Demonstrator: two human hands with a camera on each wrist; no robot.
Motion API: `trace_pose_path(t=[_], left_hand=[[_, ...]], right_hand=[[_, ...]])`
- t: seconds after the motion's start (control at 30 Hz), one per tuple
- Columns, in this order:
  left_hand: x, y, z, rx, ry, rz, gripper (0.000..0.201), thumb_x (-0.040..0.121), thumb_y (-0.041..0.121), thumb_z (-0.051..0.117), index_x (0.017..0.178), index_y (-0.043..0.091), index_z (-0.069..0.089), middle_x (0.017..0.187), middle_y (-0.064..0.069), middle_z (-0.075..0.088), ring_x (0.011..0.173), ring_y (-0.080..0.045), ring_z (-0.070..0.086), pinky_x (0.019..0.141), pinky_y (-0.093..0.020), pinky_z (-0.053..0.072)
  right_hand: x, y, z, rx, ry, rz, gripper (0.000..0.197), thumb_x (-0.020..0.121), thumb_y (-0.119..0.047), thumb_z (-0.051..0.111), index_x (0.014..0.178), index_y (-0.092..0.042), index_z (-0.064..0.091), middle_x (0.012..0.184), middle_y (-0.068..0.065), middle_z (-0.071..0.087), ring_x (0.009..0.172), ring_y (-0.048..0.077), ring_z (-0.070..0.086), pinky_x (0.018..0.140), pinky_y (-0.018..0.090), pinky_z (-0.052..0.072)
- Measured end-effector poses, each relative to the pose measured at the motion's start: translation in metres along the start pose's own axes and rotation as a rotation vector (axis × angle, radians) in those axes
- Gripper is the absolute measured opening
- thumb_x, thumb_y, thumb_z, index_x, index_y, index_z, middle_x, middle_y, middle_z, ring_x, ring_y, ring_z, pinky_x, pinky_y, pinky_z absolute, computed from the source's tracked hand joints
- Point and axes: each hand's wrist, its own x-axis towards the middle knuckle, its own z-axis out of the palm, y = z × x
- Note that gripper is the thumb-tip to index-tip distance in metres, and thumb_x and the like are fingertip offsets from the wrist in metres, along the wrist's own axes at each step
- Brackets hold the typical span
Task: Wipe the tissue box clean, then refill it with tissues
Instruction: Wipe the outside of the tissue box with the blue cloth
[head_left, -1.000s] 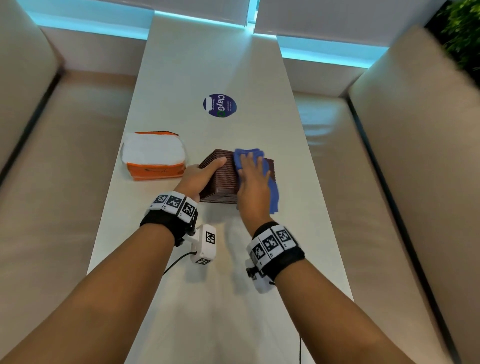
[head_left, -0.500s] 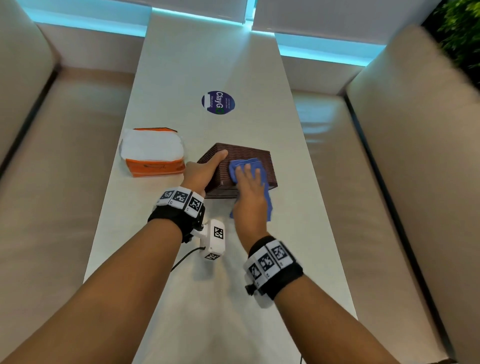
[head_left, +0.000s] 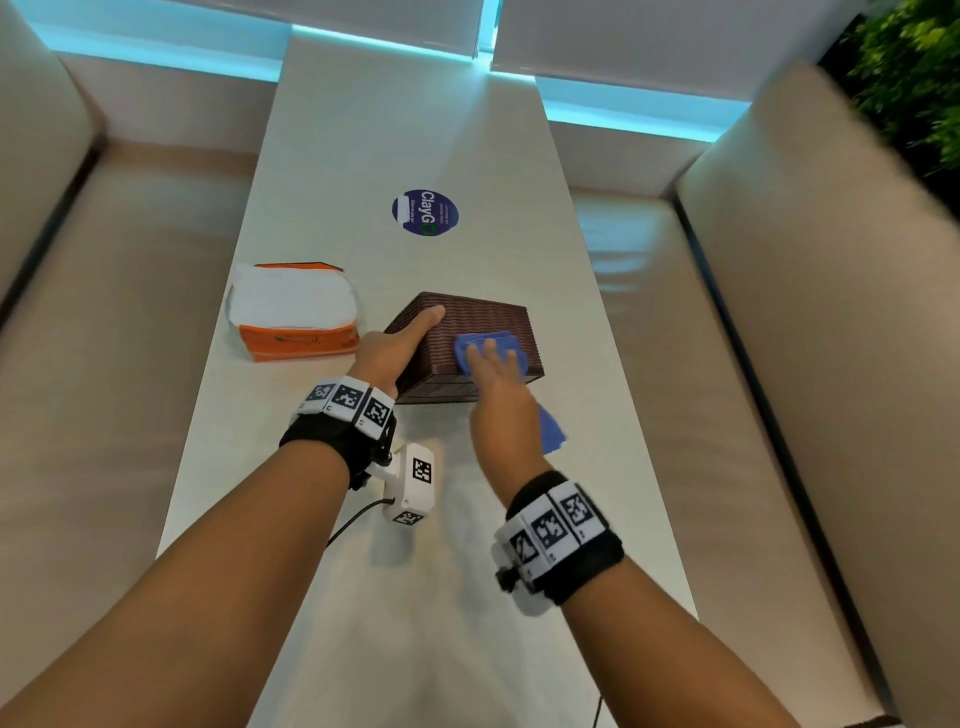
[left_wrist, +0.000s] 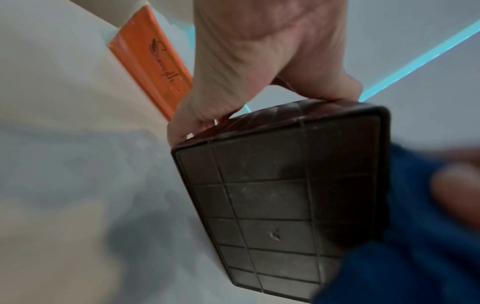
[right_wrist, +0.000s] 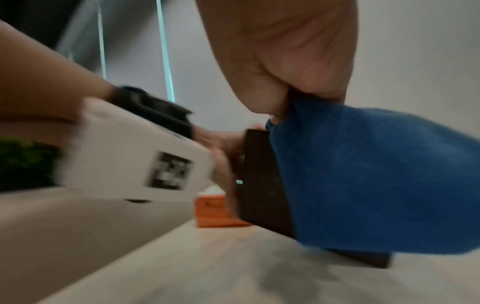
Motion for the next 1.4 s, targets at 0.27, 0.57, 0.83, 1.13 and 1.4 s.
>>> trace_pose_path(t=[0.27,0.57,0.83,1.13,1.4], left_hand=[[-0.003,-0.003,-0.006,0.003,-0.015,-0.024,0.084,0.057,0.048,0.083,0.12,-0.002,0.058,0.107,-0.014,0.071,0.094,-0.027,0.07,0.09,-0.045,0.055],[-0.002,-0.003,-0.003,0.155,-0.076,0.064,0.043,0.08,0.043,0.071,0.106,0.01,0.062,0.095,-0.003,0.068,0.079,-0.012,0.063,0.062,-0.027,0.049],[0.002,-0.003,-0.006,0.179,-0.068,0.068,0.045,0.084,0.052,0.061,0.094,0.008,0.063,0.1,-0.011,0.069,0.08,-0.015,0.064,0.078,-0.034,0.054],[-0.002,-0.006,-0.008,0.126,-0.141,0.029,0.03,0.088,0.045,0.059,0.099,0.017,0.064,0.094,0.001,0.069,0.083,-0.008,0.061,0.063,-0.026,0.046],[-0.001,-0.009,-0.006,0.096,-0.15,0.088,0.021,0.089,0.031,0.062,0.105,0.016,0.062,0.091,0.001,0.069,0.067,-0.005,0.069,0.051,-0.021,0.051]], right_hand=[[0.013,0.029,-0.011,0.142,-0.034,0.098,0.067,0.086,0.017,0.04,0.145,-0.012,0.031,0.158,0.009,0.019,0.148,0.027,0.011,0.119,0.035,0.014],[0.059,0.026,-0.059,0.326,-0.094,0.003,0.049,0.101,-0.031,0.036,0.148,-0.026,0.025,0.161,0.007,0.009,0.147,0.026,0.014,0.117,0.036,0.018],[0.05,-0.024,0.006,0.127,0.021,-0.154,0.051,0.102,-0.025,0.023,0.151,-0.022,0.012,0.16,0.009,0.007,0.149,0.028,0.001,0.12,0.045,0.005],[0.05,-0.022,0.023,0.161,0.059,-0.202,0.052,0.1,-0.015,0.032,0.15,-0.02,0.019,0.16,0.006,0.01,0.149,0.023,0.004,0.12,0.041,0.004],[0.05,-0.021,0.029,0.253,0.145,-0.142,0.068,0.088,0.007,0.039,0.149,-0.018,0.022,0.159,0.011,0.012,0.149,0.026,0.006,0.122,0.042,0.008]])
